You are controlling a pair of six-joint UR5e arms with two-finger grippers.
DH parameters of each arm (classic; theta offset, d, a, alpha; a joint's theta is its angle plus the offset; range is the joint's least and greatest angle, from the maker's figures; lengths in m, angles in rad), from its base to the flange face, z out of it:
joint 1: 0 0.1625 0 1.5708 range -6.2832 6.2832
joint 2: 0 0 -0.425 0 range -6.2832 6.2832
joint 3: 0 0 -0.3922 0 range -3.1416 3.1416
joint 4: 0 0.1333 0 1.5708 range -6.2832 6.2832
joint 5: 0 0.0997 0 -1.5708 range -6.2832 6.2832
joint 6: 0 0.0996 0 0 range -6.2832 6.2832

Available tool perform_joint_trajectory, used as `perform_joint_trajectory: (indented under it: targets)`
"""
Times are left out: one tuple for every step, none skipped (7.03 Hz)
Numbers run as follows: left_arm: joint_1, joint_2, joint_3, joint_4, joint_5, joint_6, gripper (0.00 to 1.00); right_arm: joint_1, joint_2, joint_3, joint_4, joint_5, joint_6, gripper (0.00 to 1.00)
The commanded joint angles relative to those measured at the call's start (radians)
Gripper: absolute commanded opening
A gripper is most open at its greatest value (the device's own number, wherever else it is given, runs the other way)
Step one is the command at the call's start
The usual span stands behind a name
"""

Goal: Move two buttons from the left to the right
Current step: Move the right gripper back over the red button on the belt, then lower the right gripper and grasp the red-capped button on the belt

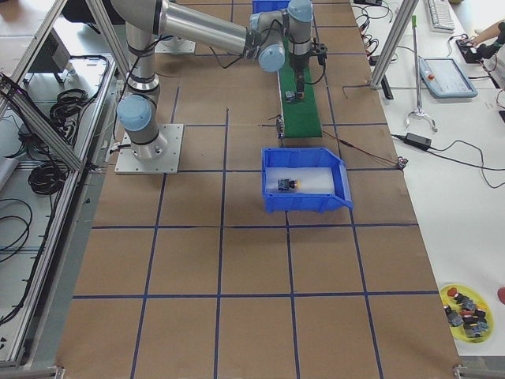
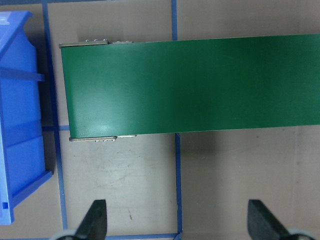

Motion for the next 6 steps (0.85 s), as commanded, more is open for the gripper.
perform_joint_trajectory:
  targets:
    - [0.0, 0.0, 0.001, 0.0, 0.0, -0.002, 1.0, 0.001, 0.019, 0.067, -0.093, 0.003, 0.002, 0.99]
    - [0.0, 0.0, 0.001, 0.0, 0.0, 0.0, 1.0, 0.007, 0.033, 0.081, -0.122, 0.003, 0.008, 0.99]
    - [0.0, 0.0, 0.001, 0.0, 0.0, -0.002, 1.0, 0.03, 0.056, 0.082, -0.142, 0.005, 0.037, 0.99]
    - [0.0, 0.0, 0.001, 0.0, 0.0, -0.002, 1.0, 0.04, 0.078, 0.081, -0.173, 0.006, 0.051, 0.99]
    - [0.0, 0.0, 0.001, 0.0, 0.0, -0.002, 1.0, 0.04, 0.096, 0.081, -0.185, 0.034, 0.058, 0.99]
    - [0.0, 0.0, 0.001, 0.0, 0.0, -0.002, 1.0, 0.04, 0.115, 0.081, -0.198, 0.044, 0.066, 0.98]
